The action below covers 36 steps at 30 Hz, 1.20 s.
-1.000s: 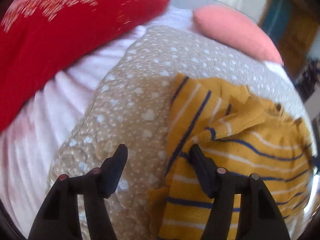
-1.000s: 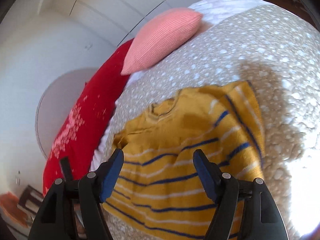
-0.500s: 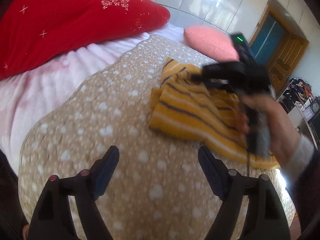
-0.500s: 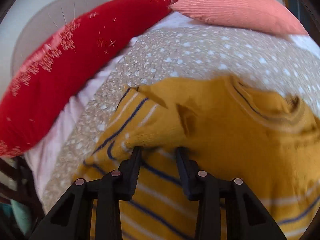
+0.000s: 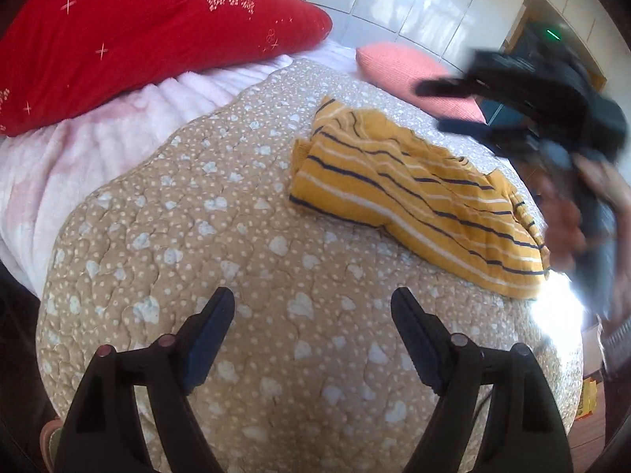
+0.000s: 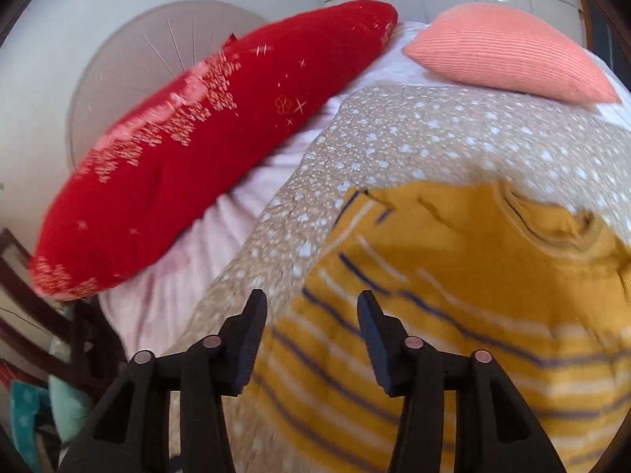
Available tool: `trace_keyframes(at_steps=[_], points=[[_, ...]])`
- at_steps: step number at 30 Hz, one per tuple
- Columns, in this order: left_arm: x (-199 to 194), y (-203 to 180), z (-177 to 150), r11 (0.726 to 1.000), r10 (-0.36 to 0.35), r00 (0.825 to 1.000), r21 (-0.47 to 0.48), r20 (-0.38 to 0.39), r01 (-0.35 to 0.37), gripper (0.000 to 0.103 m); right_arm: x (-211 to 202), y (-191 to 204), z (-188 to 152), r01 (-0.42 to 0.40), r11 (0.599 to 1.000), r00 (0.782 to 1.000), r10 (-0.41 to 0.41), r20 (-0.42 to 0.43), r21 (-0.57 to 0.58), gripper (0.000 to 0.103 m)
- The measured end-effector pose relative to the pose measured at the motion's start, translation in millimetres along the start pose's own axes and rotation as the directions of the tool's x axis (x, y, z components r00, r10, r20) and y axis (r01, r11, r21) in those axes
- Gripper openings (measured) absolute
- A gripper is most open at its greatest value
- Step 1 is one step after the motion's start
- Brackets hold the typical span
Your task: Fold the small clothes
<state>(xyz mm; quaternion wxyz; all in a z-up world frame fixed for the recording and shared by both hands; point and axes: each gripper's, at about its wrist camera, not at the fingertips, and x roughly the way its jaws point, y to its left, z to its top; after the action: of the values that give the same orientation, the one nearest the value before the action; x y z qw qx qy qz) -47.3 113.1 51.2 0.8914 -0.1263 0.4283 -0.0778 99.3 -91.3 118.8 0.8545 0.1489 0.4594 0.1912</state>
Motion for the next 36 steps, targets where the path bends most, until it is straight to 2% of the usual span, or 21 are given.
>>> trace_keyframes(at_steps=[4, 9, 12, 16, 22, 26, 36], points=[[-15, -15, -4, 1.000, 0.015, 1.000, 0.026, 0.019, -0.015, 0.081, -73, -39, -43, 0.047, 0.998, 0.996, -0.050, 0.071, 0.042, 0.066], [-28, -48, -10, 0.992, 0.062, 0.997, 0.106, 0.051, -0.067, 0.081, -161, -112, -114, 0.124, 0.972, 0.979, -0.153, 0.135, 0.201, 0.069], [-36, -79, -16, 0.972, 0.101, 0.990, 0.201, 0.096, -0.119, 0.081, -198, -151, -161, 0.111, 0.940, 0.970, -0.174, 0.173, 0.324, 0.069], [-40, -110, -21, 0.945, 0.115, 0.983, 0.288, 0.140, -0.152, 0.088, -229, -172, -206, 0.144, 0.915, 0.952, -0.232, 0.201, 0.376, 0.073], [-37, -135, -28, 0.927, 0.101, 0.987, 0.348, 0.126, -0.140, 0.088, -235, -176, -237, 0.160, 0.909, 0.944, -0.255, 0.211, 0.384, 0.075], [-33, -138, -31, 0.920, 0.118, 0.986, 0.361, 0.121, -0.154, 0.088, -222, -164, -234, 0.161, 0.928, 0.949, -0.238, 0.204, 0.335, 0.077], [-22, -111, -27, 0.936, 0.135, 0.987, 0.318, 0.085, -0.155, 0.088, -183, -141, -219, 0.147, 0.946, 0.966, -0.199, 0.162, 0.289, 0.078]])
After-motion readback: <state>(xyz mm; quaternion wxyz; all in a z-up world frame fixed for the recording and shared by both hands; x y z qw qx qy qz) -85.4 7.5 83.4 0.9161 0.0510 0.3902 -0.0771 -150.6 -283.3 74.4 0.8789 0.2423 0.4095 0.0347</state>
